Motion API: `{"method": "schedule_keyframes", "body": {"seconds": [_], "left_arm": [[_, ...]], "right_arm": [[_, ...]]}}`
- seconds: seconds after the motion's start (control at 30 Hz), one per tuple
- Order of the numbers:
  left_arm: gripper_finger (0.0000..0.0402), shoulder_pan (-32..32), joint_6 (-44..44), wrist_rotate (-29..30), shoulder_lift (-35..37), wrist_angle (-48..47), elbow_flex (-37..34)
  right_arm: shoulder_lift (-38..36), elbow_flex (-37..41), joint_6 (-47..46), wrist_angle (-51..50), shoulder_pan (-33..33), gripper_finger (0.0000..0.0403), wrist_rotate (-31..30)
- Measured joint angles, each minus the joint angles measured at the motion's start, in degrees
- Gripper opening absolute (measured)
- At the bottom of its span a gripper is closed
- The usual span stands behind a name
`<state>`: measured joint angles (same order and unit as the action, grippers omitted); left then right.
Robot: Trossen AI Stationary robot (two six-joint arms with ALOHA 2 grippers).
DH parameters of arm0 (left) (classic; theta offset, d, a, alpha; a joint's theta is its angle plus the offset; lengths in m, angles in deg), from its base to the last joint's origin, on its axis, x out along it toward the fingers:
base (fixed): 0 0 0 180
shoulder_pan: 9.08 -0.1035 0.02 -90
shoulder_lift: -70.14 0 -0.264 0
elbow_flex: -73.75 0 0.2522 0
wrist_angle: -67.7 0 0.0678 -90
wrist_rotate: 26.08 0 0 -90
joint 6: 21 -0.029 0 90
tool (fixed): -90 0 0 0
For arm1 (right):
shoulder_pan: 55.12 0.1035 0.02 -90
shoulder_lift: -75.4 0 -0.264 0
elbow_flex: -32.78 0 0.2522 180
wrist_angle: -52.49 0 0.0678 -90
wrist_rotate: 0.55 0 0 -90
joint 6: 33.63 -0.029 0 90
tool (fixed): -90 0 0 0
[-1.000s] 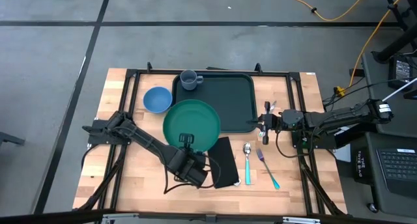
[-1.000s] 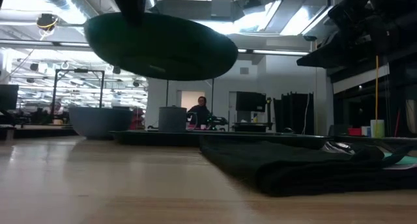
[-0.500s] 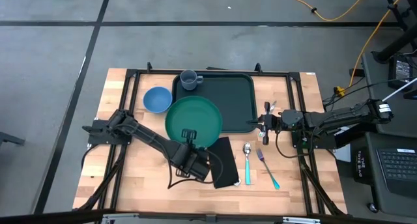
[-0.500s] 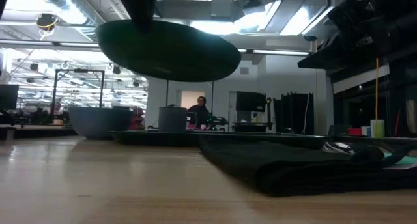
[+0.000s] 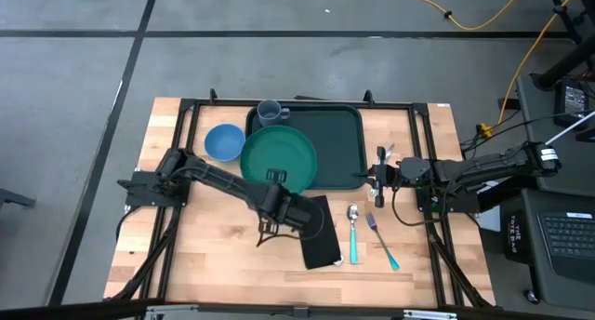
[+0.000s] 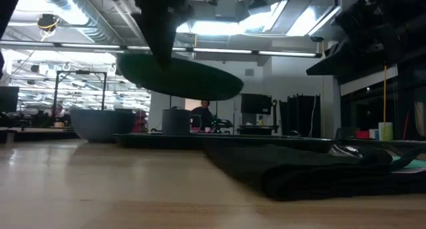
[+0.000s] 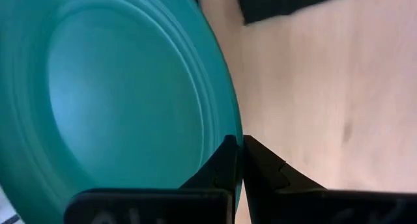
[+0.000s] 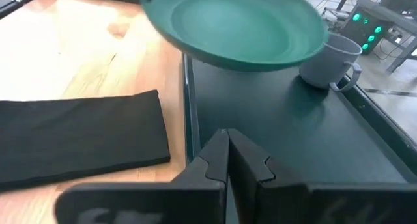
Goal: Set up tray
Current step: Put the green plate on the green serving tray below the blue mug
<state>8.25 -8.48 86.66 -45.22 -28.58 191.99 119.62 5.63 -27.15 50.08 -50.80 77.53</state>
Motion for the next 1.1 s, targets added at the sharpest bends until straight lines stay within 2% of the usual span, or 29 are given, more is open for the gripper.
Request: {"method": "schedule_keyframes", "body": {"seconds": [0.23, 0.43, 0.67, 0.87, 1.1], "left_arm": [[0.0003, -4.9, -5.4, -2.3, 6.6, 12.3, -10.2], [0.0003, -7.8, -6.2, -1.3, 9.8, 14.0, -13.9], [0.0003, -11.3, -10.5, -2.5, 10.1, 16.8, -17.6], [0.0003, -13.5, -12.5, -7.6, 10.1, 22.9, -22.6], [0.0003, -14.6, -14.6, -9.0, 10.0, 27.8, -25.5]], "right_arm": [[0.0, 0.0, -0.2, -0.4, 0.0, 0.0010, 0.0], [0.0, 0.0, -0.2, -0.5, 0.0, 0.0010, 0.0], [0.0, 0.0, -0.3, -0.5, 0.0, 0.0010, 0.0], [0.0, 0.0, -0.3, -0.5, 0.0, 0.0010, 0.0], [0.0, 0.0, -0.4, -0.5, 0.0, 0.0010, 0.0]]}}
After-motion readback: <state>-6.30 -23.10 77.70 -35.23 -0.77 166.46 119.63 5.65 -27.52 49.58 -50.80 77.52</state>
